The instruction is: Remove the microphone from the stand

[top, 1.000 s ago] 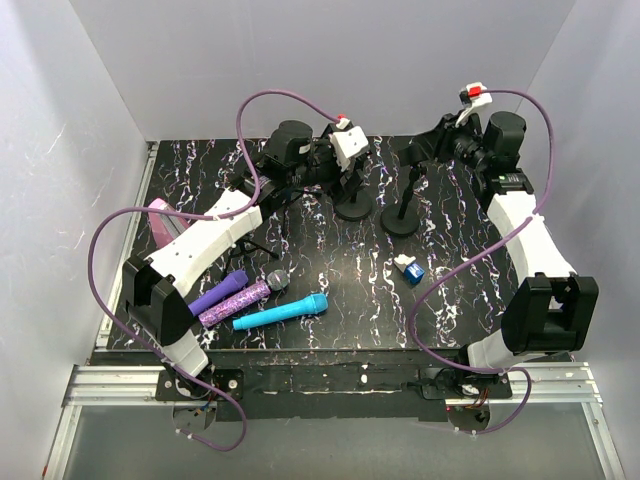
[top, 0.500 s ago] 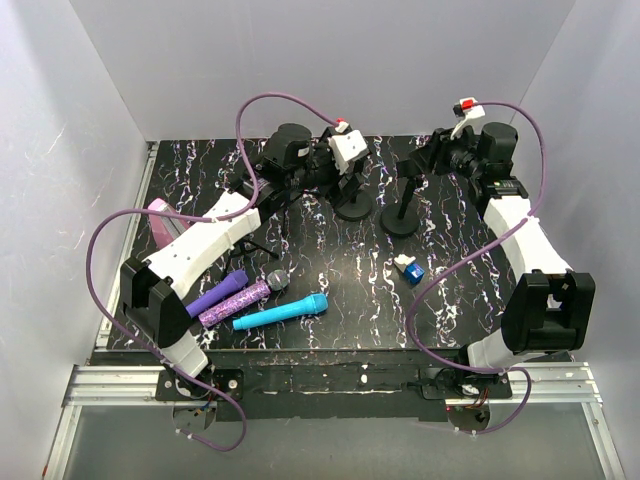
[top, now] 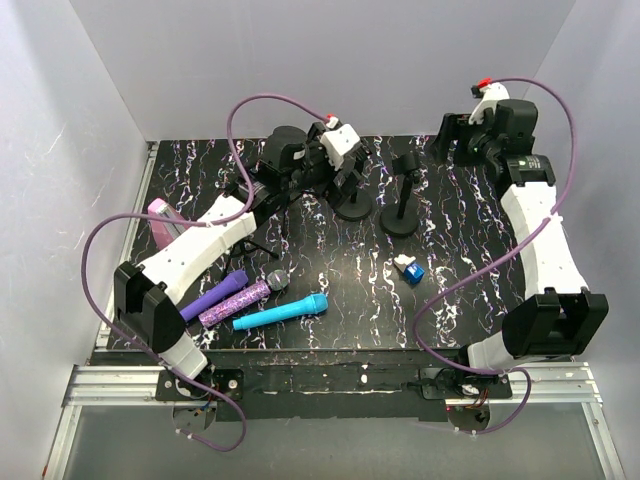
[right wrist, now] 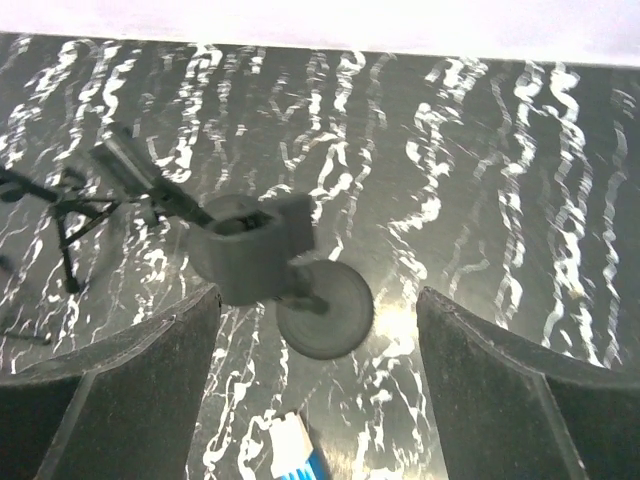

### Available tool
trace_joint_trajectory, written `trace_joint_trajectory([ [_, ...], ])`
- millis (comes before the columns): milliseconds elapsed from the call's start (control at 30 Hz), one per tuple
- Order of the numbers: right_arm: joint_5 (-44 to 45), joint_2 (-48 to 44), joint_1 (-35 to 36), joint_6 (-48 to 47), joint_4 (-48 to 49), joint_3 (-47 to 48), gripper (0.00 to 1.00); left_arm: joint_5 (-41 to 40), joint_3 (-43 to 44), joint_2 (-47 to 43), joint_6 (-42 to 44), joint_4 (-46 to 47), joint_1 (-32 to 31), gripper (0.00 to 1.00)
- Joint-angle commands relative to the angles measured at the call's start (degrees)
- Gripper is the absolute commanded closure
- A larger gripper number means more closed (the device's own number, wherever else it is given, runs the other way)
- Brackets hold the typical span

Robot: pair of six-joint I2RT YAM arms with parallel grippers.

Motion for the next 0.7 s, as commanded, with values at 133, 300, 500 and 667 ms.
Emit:
trace_joint_trajectory([
  [133, 21.6, -4.5, -0.2, 4.5, -17.6, 4.1, 0.11, -5.5, -2.8, -6.7, -7.4, -3.0, -0.1, 0.02],
  [300, 20.8, -9.6, -0.2, 5.1, -18.7, 0.4, 0.10, -3.1, -3.5, -8.0, -10.7, -5.0, 0.4, 0.02],
  [500, 20.4, -12.2, -0.3, 5.7, -19.7, -1.2, 0.09, -1.5, -4.3, -8.5, -12.5, -5.0, 0.6, 0.02],
  [667, 20.4, -12.1, -0.2, 6.1, -19.4, -1.8, 0.09, -1.6, -3.1, -7.5, -12.1, -4.7, 0.5, 0.02],
])
